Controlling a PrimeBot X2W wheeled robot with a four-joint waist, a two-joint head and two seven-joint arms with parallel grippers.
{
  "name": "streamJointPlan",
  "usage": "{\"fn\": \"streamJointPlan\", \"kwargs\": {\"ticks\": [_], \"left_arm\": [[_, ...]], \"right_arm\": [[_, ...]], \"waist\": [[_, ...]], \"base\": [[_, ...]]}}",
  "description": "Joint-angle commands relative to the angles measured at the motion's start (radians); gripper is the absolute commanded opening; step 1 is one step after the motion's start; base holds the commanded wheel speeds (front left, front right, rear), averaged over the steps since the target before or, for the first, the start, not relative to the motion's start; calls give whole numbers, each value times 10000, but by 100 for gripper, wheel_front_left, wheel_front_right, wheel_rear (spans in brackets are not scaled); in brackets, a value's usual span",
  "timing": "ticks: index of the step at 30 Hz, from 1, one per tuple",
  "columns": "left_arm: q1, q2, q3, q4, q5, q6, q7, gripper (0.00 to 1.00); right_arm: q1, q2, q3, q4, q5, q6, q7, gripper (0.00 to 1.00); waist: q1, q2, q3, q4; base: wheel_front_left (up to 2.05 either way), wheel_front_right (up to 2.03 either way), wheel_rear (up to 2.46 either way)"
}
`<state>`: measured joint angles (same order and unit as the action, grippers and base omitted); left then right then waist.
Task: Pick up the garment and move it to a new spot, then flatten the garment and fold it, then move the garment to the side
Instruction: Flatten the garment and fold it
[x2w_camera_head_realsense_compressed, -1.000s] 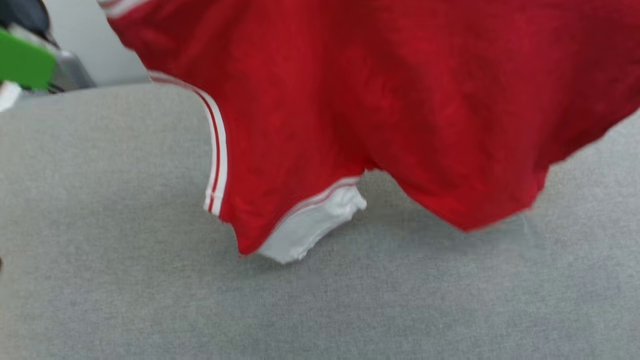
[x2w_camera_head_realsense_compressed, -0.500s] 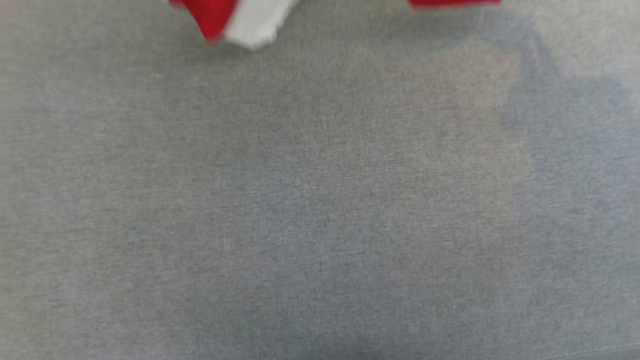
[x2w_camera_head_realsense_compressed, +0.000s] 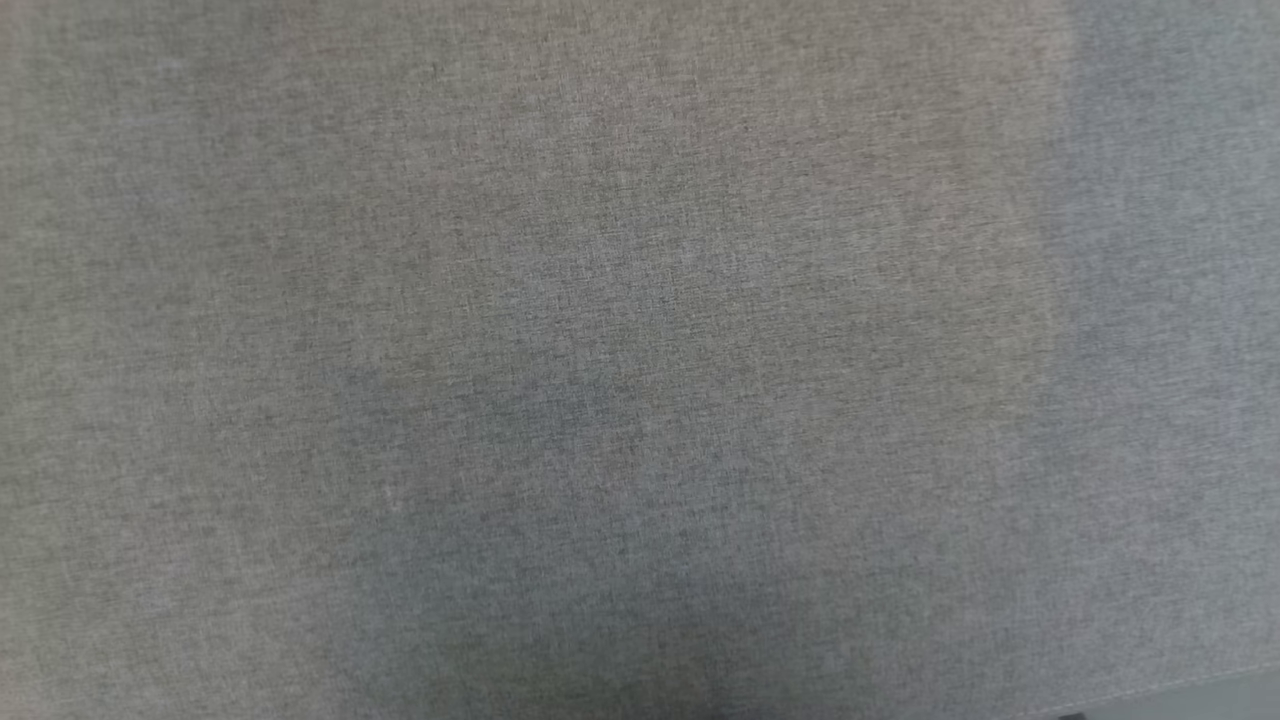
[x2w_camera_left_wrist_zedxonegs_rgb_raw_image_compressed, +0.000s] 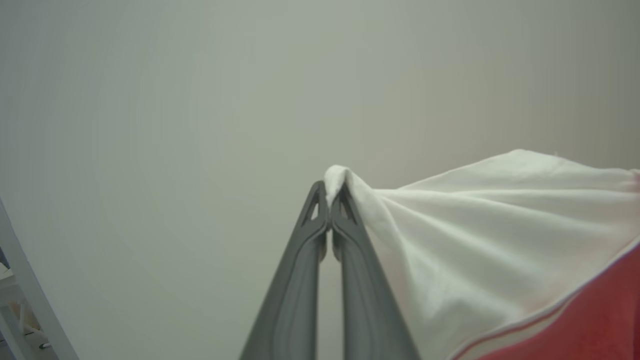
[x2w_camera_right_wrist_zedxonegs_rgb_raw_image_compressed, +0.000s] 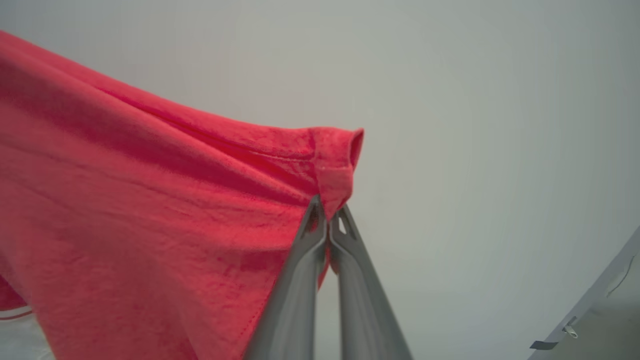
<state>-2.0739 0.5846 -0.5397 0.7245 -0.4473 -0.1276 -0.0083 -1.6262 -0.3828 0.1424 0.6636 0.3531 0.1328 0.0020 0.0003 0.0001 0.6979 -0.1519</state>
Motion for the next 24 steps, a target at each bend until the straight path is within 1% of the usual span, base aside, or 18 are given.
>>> {"fn": "streamJointPlan", "kwargs": {"ticks": [1,3,6,8,11,15,18,21,24], "left_arm": [[-74,23,-26,224,103,22,-348,0],[230,-62,-210,447,50,0,-877,0],[1055,-245,-327,695,-329,-18,-1646,0],[1782,-407,-409,738,-718,-23,-1954,0],[2927,-502,-687,493,-1175,-26,-2273,0],[4816,-557,-772,-261,-1843,-28,-2489,0],[6360,-609,-752,-1102,-2181,-29,-2524,0],[7966,-691,-596,-1967,-2311,-28,-2529,0],[9818,-681,-689,-2697,-2266,112,-2531,0]], "right_arm": [[-84,-10,88,270,-61,-21,-216,0],[-93,76,180,610,46,-21,-440,0],[92,306,192,1020,506,-21,-738,0],[366,310,423,1181,588,-21,-982,0],[868,289,728,1408,767,-21,-1287,0],[1804,241,1217,1600,1133,-21,-1718,0],[2703,158,1626,1593,1503,-21,-1985,0],[3739,64,2131,1513,1888,-21,-2087,0],[4949,-61,2654,1405,2358,-21,-2123,0]], "waist": [[-3,-1,230,120],[-3,-1,257,273],[-3,-1,218,508],[-3,-1,125,648],[-3,-1,-81,845],[-3,-1,-605,1102],[-3,-1,-1159,1286],[-3,-1,-1782,1440],[-3,-1,-2524,1573]], "base": [[0,0,0],[0,0,0],[0,0,0],[0,0,0],[0,0,0],[0,0,0],[0,0,0],[0,0,0],[0,0,0]]}}
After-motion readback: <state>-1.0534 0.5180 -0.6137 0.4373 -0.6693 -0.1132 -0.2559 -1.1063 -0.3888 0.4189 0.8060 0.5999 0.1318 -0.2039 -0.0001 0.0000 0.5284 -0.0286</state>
